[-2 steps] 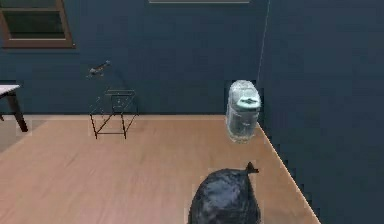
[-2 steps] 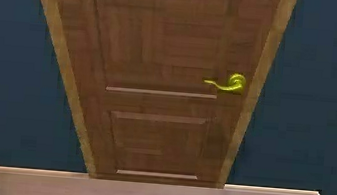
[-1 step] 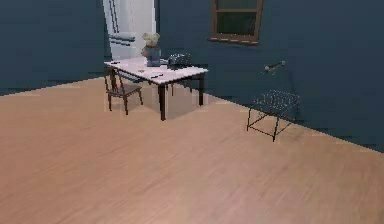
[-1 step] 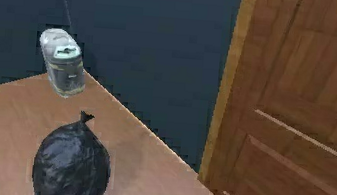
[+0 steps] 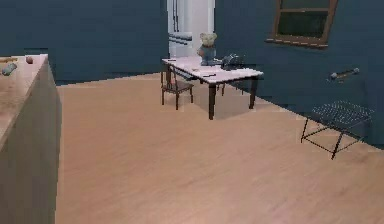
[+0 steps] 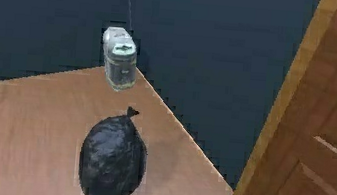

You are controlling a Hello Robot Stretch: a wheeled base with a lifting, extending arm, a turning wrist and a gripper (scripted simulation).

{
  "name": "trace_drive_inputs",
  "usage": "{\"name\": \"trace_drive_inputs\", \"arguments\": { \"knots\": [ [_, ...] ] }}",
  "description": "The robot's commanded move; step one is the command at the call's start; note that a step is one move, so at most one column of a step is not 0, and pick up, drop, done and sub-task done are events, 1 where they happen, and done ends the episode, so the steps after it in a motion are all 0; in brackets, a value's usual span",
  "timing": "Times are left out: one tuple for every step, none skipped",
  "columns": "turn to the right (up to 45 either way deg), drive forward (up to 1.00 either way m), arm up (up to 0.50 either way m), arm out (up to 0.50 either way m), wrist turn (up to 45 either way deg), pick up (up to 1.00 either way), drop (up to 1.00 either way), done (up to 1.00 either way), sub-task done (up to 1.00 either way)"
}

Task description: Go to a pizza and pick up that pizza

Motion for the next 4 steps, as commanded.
{"name": "trace_drive_inputs", "arguments": {
  "knots": [
    [0.0, 0.65, 0.00, 0.00, 0.0, 0.00, 0.00, 0.00, 0.00],
    [0.0, 1.00, 0.00, 0.00, 0.0, 0.00, 0.00, 0.00, 0.00],
    [0.0, 0.65, 0.00, 0.00, 0.0, 0.00, 0.00, 0.00, 0.00],
    [-45.0, 0.00, 0.00, 0.00, 0.0, 0.00, 0.00, 0.00, 0.00]
  ]
}}
